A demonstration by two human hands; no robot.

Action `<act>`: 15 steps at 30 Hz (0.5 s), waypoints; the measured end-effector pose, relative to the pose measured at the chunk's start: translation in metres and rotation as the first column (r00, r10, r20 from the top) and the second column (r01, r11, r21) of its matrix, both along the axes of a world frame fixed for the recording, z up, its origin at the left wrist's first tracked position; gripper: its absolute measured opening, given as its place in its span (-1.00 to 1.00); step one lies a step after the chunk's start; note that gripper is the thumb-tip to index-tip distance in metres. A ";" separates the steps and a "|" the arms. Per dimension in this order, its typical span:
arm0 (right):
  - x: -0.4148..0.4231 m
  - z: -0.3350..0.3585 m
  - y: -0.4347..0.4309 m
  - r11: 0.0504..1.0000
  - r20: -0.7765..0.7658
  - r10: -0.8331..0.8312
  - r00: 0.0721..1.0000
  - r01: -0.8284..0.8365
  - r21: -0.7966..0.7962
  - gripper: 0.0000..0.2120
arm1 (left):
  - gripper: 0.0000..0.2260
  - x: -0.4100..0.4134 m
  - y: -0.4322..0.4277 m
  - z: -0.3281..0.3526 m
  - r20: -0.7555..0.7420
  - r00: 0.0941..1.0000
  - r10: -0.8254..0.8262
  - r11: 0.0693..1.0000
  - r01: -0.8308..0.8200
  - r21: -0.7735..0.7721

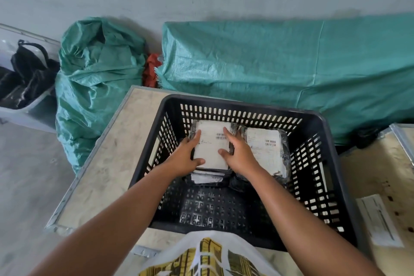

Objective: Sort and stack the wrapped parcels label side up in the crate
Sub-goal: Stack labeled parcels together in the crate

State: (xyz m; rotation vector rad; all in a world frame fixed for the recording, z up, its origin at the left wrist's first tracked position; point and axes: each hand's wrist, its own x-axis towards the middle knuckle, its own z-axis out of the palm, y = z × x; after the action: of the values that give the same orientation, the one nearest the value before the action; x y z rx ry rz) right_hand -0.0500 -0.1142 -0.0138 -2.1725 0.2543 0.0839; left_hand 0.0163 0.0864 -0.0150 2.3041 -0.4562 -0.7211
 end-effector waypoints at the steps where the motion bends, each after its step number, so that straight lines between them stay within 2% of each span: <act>1: 0.001 -0.002 0.001 0.999 -0.022 -0.016 1.000 0.015 -0.033 -0.28 | -0.11 0.000 -0.001 -0.001 -0.005 1.000 -0.005 1.000 0.005 0.020; 5: 0.005 -0.005 0.003 0.994 -0.071 -0.044 0.996 0.036 -0.105 -0.28 | -0.18 0.004 -0.002 -0.003 0.045 0.993 -0.113 0.993 0.111 0.046; 9: 0.007 -0.009 0.002 0.986 -0.050 0.016 0.999 -0.024 -0.164 -0.31 | -0.23 0.007 -0.002 -0.006 0.126 0.971 -0.202 0.979 0.199 0.037; 12: 0.009 -0.009 0.001 0.978 -0.075 0.049 0.996 -0.063 -0.200 -0.31 | -0.23 0.009 -0.002 -0.006 0.102 0.976 -0.194 0.981 0.194 0.009; 15: 0.012 -0.007 0.001 0.972 -0.119 0.049 0.992 -0.075 -0.222 -0.31 | -0.21 0.016 -0.006 -0.002 0.050 0.974 -0.221 0.973 0.216 0.087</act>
State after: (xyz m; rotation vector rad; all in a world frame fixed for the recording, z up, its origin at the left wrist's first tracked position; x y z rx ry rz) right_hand -0.0377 -0.1135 -0.0210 -2.4070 0.2718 0.2236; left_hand 0.0322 0.0806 -0.0172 2.3800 -0.7293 -0.7905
